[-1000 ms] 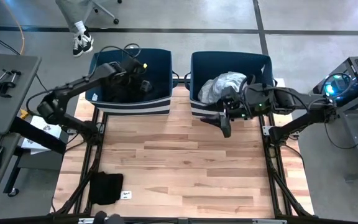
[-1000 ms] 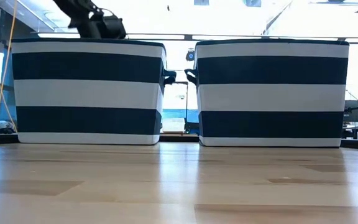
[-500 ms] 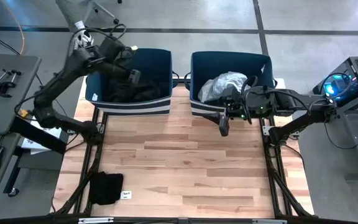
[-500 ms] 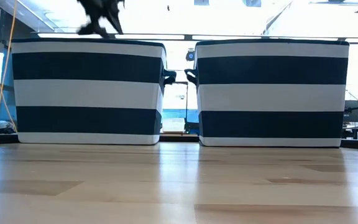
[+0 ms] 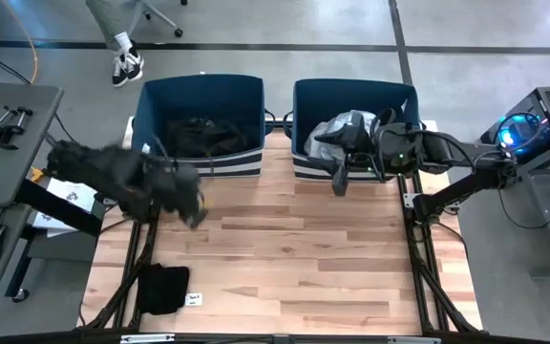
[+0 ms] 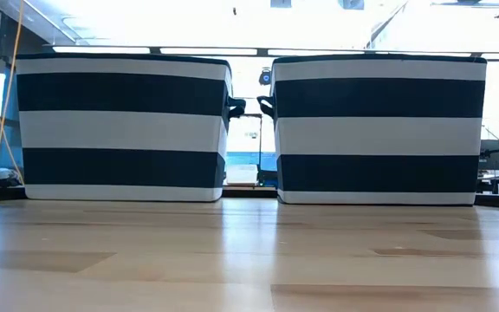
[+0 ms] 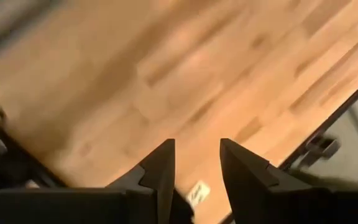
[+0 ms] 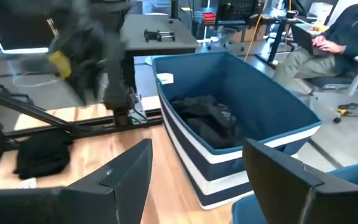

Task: Sort clothes
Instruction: Put the black underwear into the left blue laundry bin

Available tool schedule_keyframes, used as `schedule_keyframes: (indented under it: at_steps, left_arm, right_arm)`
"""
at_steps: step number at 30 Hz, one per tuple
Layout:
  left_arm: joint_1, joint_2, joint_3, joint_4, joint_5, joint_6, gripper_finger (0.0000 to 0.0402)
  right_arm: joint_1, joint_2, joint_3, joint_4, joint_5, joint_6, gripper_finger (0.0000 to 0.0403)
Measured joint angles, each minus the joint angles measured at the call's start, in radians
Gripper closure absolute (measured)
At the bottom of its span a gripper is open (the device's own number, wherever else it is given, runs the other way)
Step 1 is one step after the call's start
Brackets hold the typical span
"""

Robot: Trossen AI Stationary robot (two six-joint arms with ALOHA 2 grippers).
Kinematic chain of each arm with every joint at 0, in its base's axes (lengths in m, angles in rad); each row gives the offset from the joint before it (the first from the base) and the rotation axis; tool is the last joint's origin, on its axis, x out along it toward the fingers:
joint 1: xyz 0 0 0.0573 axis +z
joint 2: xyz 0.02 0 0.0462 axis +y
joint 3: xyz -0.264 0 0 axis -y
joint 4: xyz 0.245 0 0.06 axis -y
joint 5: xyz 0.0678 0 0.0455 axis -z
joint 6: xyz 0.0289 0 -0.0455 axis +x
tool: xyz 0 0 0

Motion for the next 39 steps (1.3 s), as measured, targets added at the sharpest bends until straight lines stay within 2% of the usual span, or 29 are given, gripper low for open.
schedule_keyframes:
  at_steps: [4,8,12,16,23,27,29,32,36,39]
  left_arm:
    - [-0.191,0.022,-0.173,0.091,0.043,-0.195,0.0293]
    - [-0.332,0.046,-0.355,0.242,0.185,-0.296,0.0293]
    - [-0.428,0.078,-0.512,0.375,0.346,-0.41,0.0287]
    - [-0.476,0.111,-0.635,0.445,0.499,-0.557,0.0253]
    - [-0.491,0.14,-0.819,0.73,0.472,-0.583,0.0175]
    - [-0.491,0.196,-0.897,0.86,0.49,-0.551,0.0168]
    - [-0.491,0.235,-0.903,0.876,0.52,-0.504,0.018]
    - [-0.491,0.301,-0.899,0.874,0.57,-0.404,0.0219]
    - [-0.486,0.347,-0.896,0.882,0.608,-0.349,0.0309]
    - [-0.479,0.339,-0.896,0.89,0.583,-0.337,0.0381]
  right_arm:
    - [-0.02,0.0,0.0,0.0,-0.001,-0.037,0.0162]
    - [-0.042,0.0,0.0,-0.001,-0.003,-0.069,0.0162]
    - [-0.065,0.0,0.0,-0.006,-0.038,-0.078,0.0162]
    - [-0.078,0.0,0.0,-0.007,-0.079,-0.078,0.0162]
    - [-0.078,0.0,0.0,-0.007,-0.082,-0.04,0.0162]
    - [-0.078,0.0,0.0,-0.006,-0.082,-0.003,0.0162]
    - [-0.078,0.0,0.0,-0.008,-0.083,0.021,0.0162]
    - [-0.077,0.0,0.0,-0.015,-0.083,0.057,0.0162]
    - [-0.076,0.0,0.0,-0.015,-0.085,0.088,0.0162]
    - [-0.075,0.0,0.0,-0.017,-0.102,0.108,0.0162]
